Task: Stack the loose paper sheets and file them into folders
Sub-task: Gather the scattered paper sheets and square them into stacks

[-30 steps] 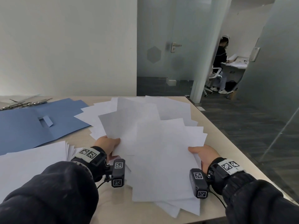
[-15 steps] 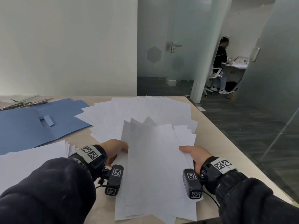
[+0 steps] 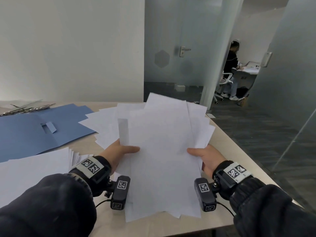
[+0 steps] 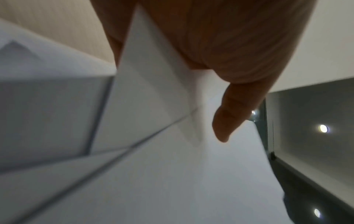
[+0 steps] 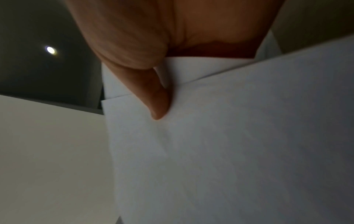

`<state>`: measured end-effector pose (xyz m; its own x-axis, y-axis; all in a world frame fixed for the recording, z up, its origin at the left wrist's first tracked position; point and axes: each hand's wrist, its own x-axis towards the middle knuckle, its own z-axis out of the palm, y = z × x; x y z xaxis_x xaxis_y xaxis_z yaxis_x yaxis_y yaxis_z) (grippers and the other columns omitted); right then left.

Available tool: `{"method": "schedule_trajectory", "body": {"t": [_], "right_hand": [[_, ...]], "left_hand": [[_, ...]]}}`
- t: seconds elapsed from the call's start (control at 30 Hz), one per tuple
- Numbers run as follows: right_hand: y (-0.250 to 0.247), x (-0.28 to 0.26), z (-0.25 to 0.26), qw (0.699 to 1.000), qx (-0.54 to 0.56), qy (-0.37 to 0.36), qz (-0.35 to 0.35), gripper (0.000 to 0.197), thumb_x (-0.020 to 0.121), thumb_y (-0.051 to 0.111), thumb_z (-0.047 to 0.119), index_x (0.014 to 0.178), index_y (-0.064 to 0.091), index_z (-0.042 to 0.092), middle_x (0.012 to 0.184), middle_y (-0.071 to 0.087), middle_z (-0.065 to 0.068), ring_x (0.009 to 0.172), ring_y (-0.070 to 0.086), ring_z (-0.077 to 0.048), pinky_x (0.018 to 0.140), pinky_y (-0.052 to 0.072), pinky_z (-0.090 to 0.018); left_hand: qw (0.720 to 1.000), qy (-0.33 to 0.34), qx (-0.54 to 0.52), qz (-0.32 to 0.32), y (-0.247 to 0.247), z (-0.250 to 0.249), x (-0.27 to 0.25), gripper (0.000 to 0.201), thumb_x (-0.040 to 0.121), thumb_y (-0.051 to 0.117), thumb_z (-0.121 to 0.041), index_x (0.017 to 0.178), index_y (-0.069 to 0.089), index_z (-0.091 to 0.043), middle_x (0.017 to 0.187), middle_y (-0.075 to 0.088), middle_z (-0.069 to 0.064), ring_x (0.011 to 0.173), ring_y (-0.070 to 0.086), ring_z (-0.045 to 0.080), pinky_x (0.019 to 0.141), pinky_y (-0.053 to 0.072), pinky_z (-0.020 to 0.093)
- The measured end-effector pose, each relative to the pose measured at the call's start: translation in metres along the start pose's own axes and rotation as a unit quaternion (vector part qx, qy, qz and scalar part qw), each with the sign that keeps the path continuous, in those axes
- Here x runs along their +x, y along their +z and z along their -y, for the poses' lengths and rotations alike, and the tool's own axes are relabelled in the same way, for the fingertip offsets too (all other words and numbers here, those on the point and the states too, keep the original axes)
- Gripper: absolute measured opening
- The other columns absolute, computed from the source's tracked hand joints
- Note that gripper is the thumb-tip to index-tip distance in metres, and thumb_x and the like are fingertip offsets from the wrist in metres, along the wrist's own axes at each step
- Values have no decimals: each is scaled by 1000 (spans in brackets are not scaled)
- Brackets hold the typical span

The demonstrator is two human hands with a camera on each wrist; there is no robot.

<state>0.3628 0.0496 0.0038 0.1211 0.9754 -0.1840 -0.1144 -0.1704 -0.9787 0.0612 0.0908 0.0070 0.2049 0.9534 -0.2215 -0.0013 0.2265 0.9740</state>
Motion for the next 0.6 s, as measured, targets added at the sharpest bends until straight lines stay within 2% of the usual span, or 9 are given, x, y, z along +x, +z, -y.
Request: {"method": "schedule_trajectory", "body": {"t": [0.1,0.23,0.33,0.47,0.53,0.6], "right_hand": [[5,-5,17,998,41,-49,8,25,90,65,-3,114,68,3,113,73,-20,104,70,-39,92,55,-52],[17,-12,43,993,53,-107,14,29,91,68,11,120,68,8,113,74,-14,103,71,-32,88,57,-45],[20,-15,51,986,-30,-166,15,36,91,72,22,125,64,16,114,75,-4,104,72,-23,88,57,-42],[25,-21,53,969,-84,-232,10,38,87,78,24,123,65,20,113,75,2,105,71,-17,97,54,-43],[29,-24,56,964,-90,-251,-1,36,85,80,27,119,68,23,111,76,4,105,72,-17,96,55,-43],[32,-27,57,962,-81,-260,-3,37,83,81,28,117,69,24,111,76,5,105,72,-17,95,55,-42]], "left_hand": [[999,21,-35,26,1,-8,-10,32,87,69,1,117,69,-9,108,77,12,90,76,31,73,59,39],[994,82,-75,-1,3,-18,-15,24,86,71,-1,111,72,0,106,76,19,87,76,33,69,61,38],[985,130,-106,-32,5,-26,-20,25,84,77,-5,108,72,-4,102,77,17,81,76,30,65,60,36],[982,182,-45,20,7,-33,-30,44,69,82,-16,112,72,-10,108,77,11,97,75,29,80,59,38],[983,182,-5,36,9,-38,-33,47,68,84,-18,113,73,-11,107,78,8,98,75,28,87,59,42],[982,186,14,26,12,-42,-33,45,71,87,-17,113,73,-12,106,78,7,97,75,28,91,58,46]]}}
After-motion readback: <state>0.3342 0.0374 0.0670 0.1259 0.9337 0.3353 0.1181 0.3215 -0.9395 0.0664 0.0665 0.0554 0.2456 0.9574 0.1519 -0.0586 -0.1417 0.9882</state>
